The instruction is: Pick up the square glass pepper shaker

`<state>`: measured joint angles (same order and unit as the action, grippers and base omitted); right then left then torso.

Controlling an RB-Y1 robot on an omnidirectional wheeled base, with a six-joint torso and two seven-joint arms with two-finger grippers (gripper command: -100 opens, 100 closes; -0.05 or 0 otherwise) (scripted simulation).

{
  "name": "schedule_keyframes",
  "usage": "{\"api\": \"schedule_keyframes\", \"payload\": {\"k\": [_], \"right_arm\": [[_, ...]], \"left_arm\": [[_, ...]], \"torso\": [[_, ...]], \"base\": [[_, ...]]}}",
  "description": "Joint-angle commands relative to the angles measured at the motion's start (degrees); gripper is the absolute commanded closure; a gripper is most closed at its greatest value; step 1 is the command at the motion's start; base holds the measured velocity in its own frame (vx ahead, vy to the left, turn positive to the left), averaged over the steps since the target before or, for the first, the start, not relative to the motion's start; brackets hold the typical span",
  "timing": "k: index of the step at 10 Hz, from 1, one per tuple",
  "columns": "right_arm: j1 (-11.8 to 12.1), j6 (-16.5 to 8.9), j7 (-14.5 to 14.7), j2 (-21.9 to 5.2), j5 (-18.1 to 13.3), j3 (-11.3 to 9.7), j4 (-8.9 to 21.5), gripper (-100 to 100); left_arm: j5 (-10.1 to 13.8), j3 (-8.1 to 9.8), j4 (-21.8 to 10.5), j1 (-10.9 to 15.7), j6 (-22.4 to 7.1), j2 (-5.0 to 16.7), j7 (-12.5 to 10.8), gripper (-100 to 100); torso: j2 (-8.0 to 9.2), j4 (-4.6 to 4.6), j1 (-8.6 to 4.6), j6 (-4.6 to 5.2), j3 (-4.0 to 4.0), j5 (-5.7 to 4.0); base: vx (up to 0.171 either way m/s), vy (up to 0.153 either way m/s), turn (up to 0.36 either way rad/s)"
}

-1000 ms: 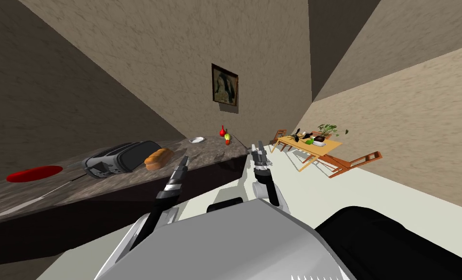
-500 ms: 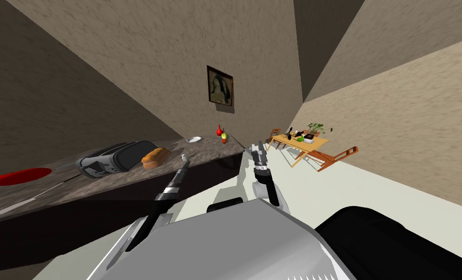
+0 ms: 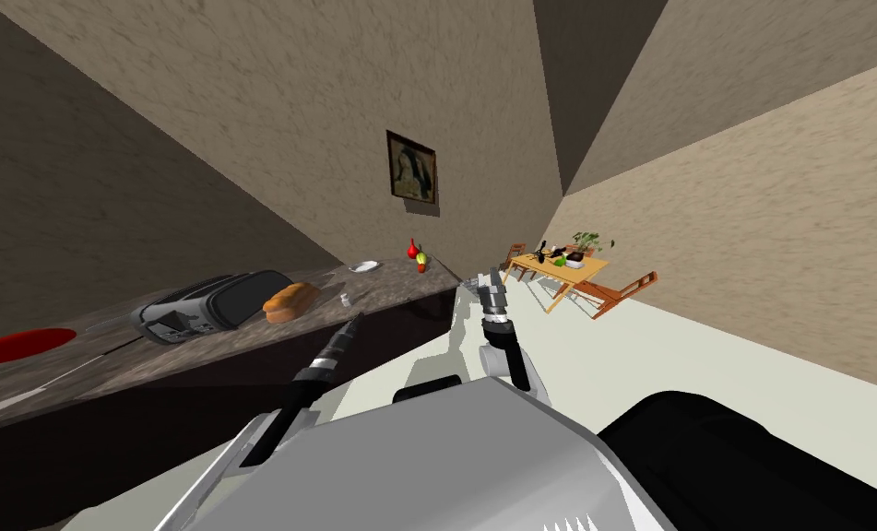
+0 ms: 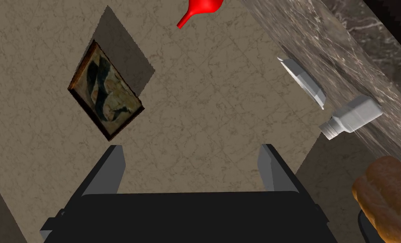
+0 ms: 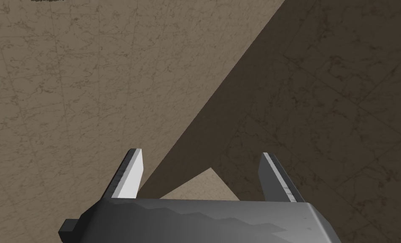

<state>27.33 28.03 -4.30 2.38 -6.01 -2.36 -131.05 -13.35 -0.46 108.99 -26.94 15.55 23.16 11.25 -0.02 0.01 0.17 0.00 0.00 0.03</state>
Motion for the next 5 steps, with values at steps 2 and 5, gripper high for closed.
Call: {"api": "schedule_keyframes", "payload": {"k": [2, 5], "right_arm": [[0.0, 0.0, 0.0, 0.0, 0.0, 0.0, 0.0, 0], [0.01, 0.0, 0.0, -0.01, 0.0, 0.01, 0.0, 0]], "left_arm": [[-1.19, -0.05, -1.71, -0.45, -1.36, 2.77, 0.4, -100], [-2.82, -0.31, -3.86, 0.02, -3.5, 6.16, 0.09, -100]], "torso": [[-0.09, -0.02, 0.05, -0.01, -0.05, 0.01], [-0.28, -0.06, 0.23, 0.0, -0.16, 0.05]], "base": [[0.049, 0.044, -0.05], [0.082, 0.085, -0.062]]}}
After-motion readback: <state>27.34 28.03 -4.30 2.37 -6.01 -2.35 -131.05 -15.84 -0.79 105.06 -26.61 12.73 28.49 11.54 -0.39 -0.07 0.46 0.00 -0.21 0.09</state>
